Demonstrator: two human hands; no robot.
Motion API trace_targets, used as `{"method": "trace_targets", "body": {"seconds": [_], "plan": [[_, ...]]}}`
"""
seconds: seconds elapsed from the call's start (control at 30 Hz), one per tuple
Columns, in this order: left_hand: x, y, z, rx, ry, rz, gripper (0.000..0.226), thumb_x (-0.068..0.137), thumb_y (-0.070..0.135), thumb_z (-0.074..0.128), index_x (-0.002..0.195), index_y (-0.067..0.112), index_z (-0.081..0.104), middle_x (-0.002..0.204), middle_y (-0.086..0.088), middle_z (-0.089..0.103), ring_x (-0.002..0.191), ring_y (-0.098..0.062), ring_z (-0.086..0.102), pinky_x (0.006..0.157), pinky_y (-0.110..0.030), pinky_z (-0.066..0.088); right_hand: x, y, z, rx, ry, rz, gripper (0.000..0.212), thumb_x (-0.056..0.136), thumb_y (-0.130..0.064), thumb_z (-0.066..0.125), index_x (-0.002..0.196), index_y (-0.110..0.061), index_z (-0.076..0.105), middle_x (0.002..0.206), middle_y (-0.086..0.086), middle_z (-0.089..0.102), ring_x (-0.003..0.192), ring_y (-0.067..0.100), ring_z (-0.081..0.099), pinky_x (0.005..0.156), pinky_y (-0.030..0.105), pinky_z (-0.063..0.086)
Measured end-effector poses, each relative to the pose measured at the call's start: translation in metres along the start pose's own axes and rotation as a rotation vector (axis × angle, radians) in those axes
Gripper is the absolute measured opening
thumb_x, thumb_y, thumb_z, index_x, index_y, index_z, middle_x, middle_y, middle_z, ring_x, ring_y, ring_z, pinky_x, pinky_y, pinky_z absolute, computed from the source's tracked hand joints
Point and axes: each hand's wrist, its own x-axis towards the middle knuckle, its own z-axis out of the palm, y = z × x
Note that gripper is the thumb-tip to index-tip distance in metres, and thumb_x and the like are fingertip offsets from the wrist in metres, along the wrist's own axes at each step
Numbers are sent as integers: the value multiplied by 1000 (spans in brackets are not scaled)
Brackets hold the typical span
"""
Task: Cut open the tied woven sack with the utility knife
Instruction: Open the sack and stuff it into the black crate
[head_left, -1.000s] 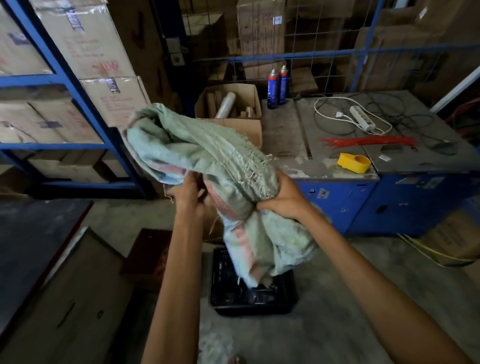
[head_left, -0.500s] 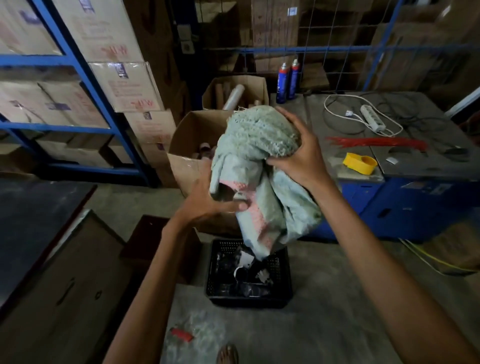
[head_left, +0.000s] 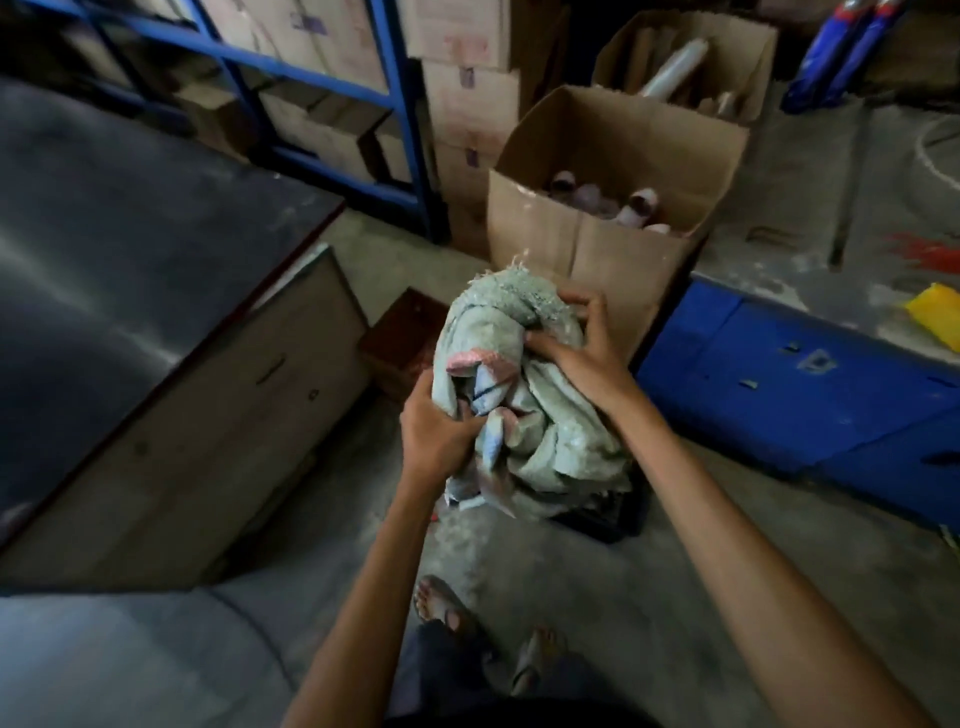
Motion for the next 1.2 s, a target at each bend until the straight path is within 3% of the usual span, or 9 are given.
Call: {"method": "trace_targets", "body": {"seconds": [0.07, 0.1, 0.23, 0.4, 0.6, 0.73, 0.9, 1.13, 1.2], "plan": [[9, -19, -22, -38, 135, -122, 60, 52, 49, 80, 105, 24, 66, 95, 14, 72, 86, 3, 67, 82, -28, 59, -5, 10, 19, -227, -50, -16, 74, 65, -81, 70, 131, -54, 47, 142, -2, 45, 138, 20, 42, 120, 50, 29], [16, -28, -32, -92, 192, -190, 60, 53, 48, 80, 105, 20, 67, 95, 8, 73, 88, -6, 68, 86, -40, 60, -7, 14, 30, -252, -86, -28, 82, 63, -88, 64, 136, -55, 47, 147, -5, 43, 142, 18, 39, 121, 54, 25], [42, -49, -63, -259, 253, -344, 51, 55, 44, 83, 99, 20, 72, 95, 0, 77, 88, -15, 70, 89, -54, 60, -14, 24, 92, -160, -247, -101, 97, 65, -86, 66, 149, -56, 27, 162, -11, 28, 148, 10, 32, 119, 47, 35], [79, -55, -95, -274, 187, -367, 58, 61, 52, 78, 111, 21, 72, 104, -1, 78, 100, -19, 74, 92, -48, 61, 17, 13, 153, -139, -191, -138, 99, 71, -79, 68, 153, -55, 17, 165, -9, 23, 150, 12, 28, 119, 49, 35], [148, -61, -114, -483, 60, -326, 46, 78, 39, 72, 121, 21, 70, 111, -4, 79, 105, -22, 75, 89, -41, 61, 81, 4, 191, -125, -114, -169, 98, 73, -76, 69, 153, -57, 17, 162, -7, 28, 150, 14, 31, 117, 51, 38], [203, -86, -105, -516, 36, -400, 53, 79, 41, 63, 124, 14, 69, 116, -12, 76, 109, -30, 72, 98, -52, 56, 136, 24, 210, -115, -115, -152, 101, 73, -71, 73, 156, -47, 20, 163, -7, 28, 151, 13, 29, 119, 49, 36], [296, -153, -72, -510, 58, -500, 62, 77, 50, 60, 130, 19, 66, 122, -8, 75, 115, -27, 70, 104, -54, 52, 237, 86, 244, -69, -186, -83, 100, 74, -66, 76, 156, -48, 20, 164, -12, 26, 152, 9, 26, 119, 49, 35], [439, -288, -12, -448, 137, -630, 44, 95, 31, 54, 135, 14, 62, 130, -11, 70, 120, -28, 66, 108, -55, 48, 393, 216, 295, -17, -312, 114, 102, 72, -55, 80, 156, -46, 22, 163, -13, 29, 150, 6, 30, 120, 47, 34], [471, -330, 4, -406, 152, -664, 39, 101, 23, 50, 135, 8, 62, 131, -15, 68, 114, -23, 68, 105, -43, 53, 428, 252, 309, -6, -349, 145, 104, 72, -52, 80, 158, -42, 22, 165, -13, 27, 151, 5, 28, 121, 47, 33]]}}
